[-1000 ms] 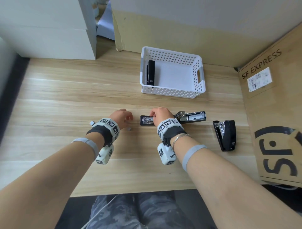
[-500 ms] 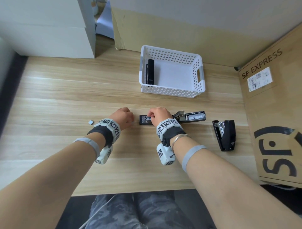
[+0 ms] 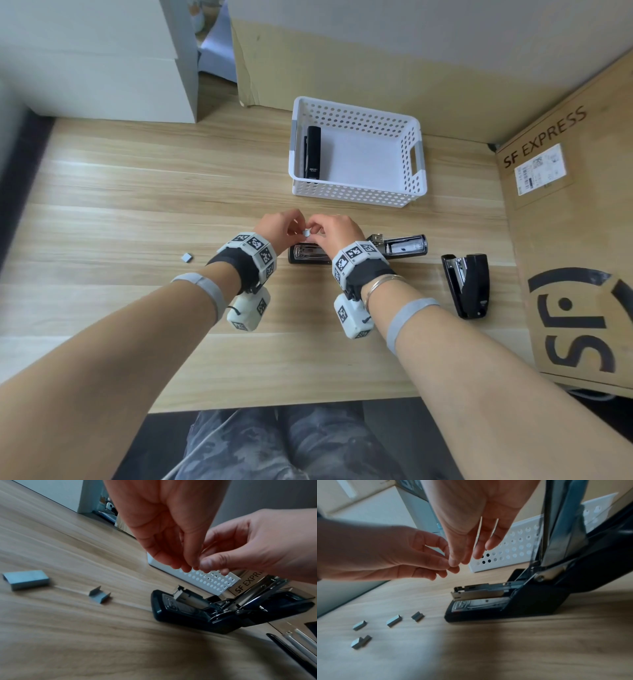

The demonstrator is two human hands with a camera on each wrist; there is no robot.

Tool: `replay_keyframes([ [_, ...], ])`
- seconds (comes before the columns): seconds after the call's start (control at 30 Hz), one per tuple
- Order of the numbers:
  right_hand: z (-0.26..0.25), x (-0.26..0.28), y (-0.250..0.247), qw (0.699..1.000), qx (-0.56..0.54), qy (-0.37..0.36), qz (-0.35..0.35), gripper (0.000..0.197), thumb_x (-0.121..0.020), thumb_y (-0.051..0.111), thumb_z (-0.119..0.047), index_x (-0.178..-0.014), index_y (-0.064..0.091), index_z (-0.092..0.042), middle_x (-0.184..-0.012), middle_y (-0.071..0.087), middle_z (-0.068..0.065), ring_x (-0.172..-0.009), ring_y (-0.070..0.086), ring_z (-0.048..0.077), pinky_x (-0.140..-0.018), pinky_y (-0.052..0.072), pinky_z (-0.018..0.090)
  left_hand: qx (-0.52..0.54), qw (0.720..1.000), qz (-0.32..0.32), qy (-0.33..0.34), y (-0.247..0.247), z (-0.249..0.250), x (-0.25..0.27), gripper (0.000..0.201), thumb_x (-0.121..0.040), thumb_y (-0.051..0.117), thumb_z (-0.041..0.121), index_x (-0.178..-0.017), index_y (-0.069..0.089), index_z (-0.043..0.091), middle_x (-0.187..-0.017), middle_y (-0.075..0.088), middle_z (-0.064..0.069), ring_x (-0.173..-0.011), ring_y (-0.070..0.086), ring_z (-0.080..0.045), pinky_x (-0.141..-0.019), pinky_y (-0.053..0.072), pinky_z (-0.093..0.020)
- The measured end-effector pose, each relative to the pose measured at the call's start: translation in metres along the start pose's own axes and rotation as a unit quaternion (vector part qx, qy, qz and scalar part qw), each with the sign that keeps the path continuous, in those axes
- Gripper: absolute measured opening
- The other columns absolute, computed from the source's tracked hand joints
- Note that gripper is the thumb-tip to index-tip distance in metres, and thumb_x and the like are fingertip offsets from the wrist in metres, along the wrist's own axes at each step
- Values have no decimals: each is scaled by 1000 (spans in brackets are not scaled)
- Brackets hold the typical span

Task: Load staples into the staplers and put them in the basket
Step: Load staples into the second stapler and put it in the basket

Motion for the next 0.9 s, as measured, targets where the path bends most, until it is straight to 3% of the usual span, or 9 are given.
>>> replay_keyframes([
  [0.23,10,1,3,996,85,29,-3,15,-87,57,-25,-96,68,-27,-100,70,-2,-99,62,20,-68,46,25,6,1000,-15,9,7,6,-5,17,-83,61,5,-100,56,4,-102,73,-13,-94,68,-26,-79,48,-26],
  [0.37,11,1,10,993,111,27,-39,19,-86,55,-23,-97,70,-26,-102,69,3,-104,59,21,-80,52,30,-36,998,-46,-18,14,-8,-3,20,-83,62,7,-103,61,6,-109,69,-9,-96,65,-26,-81,46,-26],
  [0.47,10,0,16,991,116,22,-55,21,-87,54,-20,-96,72,-24,-102,69,6,-102,61,24,-82,53,31,-61,994,-77,-39,20,-19,1,23,-83,62,10,-106,63,8,-112,68,-7,-100,64,-24,-86,47,-27],
  [0.9,-1,-3,24,989,133,-2,-65,24,-92,50,-15,-104,71,-16,-110,68,8,-111,57,27,-89,51,33,-72,994,-67,-45,23,-27,6,31,-83,59,6,-113,63,10,-114,67,-13,-105,62,-26,-92,45,-29],
])
Point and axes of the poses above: each hand's wrist, its own x-axis away from the middle knuckle, its own y-axis out of the palm, z = x × y, the point moved 6 cm from there along -x, towards the middle knuckle
